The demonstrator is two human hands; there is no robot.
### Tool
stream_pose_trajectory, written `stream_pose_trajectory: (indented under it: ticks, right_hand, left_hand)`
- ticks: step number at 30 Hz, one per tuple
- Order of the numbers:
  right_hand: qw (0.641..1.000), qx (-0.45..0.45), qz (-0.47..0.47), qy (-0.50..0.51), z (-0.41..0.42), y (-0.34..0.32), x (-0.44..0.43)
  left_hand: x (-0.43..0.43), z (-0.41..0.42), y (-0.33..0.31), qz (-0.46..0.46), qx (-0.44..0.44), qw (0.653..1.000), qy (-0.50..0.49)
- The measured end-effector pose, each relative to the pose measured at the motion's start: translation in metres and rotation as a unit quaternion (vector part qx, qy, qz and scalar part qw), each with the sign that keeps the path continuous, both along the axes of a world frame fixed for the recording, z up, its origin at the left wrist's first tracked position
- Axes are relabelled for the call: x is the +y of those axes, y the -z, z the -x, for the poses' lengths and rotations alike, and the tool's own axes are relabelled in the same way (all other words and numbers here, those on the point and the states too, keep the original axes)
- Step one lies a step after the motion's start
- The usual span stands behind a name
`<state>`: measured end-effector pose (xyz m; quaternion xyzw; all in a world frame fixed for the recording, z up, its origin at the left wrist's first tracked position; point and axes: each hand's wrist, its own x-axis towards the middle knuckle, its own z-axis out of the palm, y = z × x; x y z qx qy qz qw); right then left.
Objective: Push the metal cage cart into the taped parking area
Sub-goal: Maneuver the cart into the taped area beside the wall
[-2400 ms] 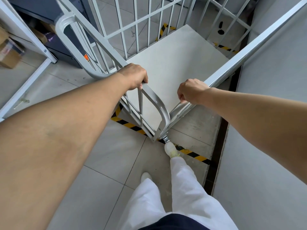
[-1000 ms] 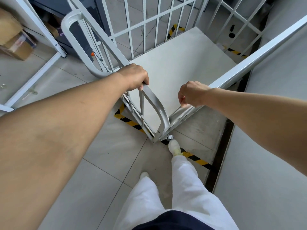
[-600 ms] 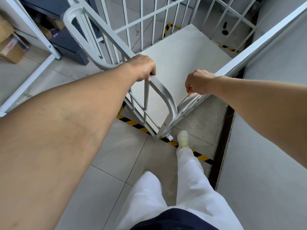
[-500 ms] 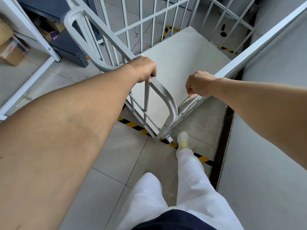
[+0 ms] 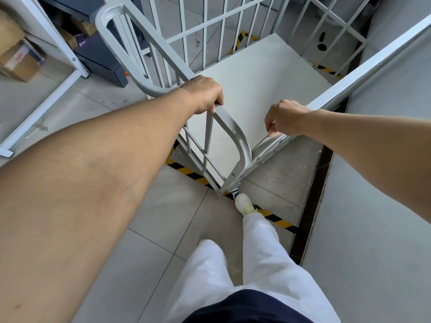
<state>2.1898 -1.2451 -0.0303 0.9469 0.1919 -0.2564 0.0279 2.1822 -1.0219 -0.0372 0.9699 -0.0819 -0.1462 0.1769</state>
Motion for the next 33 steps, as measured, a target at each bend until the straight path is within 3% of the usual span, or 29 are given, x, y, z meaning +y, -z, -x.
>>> stream_pose_trajectory:
  ticks: [8,23,33]
  right_hand:
    - [1.000,0.006,-0.007,-0.004,-0.004,-0.002,-0.009]
    - [0.999,-0.008,-0.034,-0.014,0.001,0.001,-0.010]
    - [1.000,-0.015,-0.027,0.000,-0.002,0.006,-0.010]
  left_hand:
    - [-0.007,-0.010,0.006,-0.006,-0.009,1.000,-0.009]
    - [0.000,-0.017,0.015,-0.156,-0.021,0.983,0.094]
    - [0.001,-0.024,0.014,-0.171,-0.028,0.977,0.122]
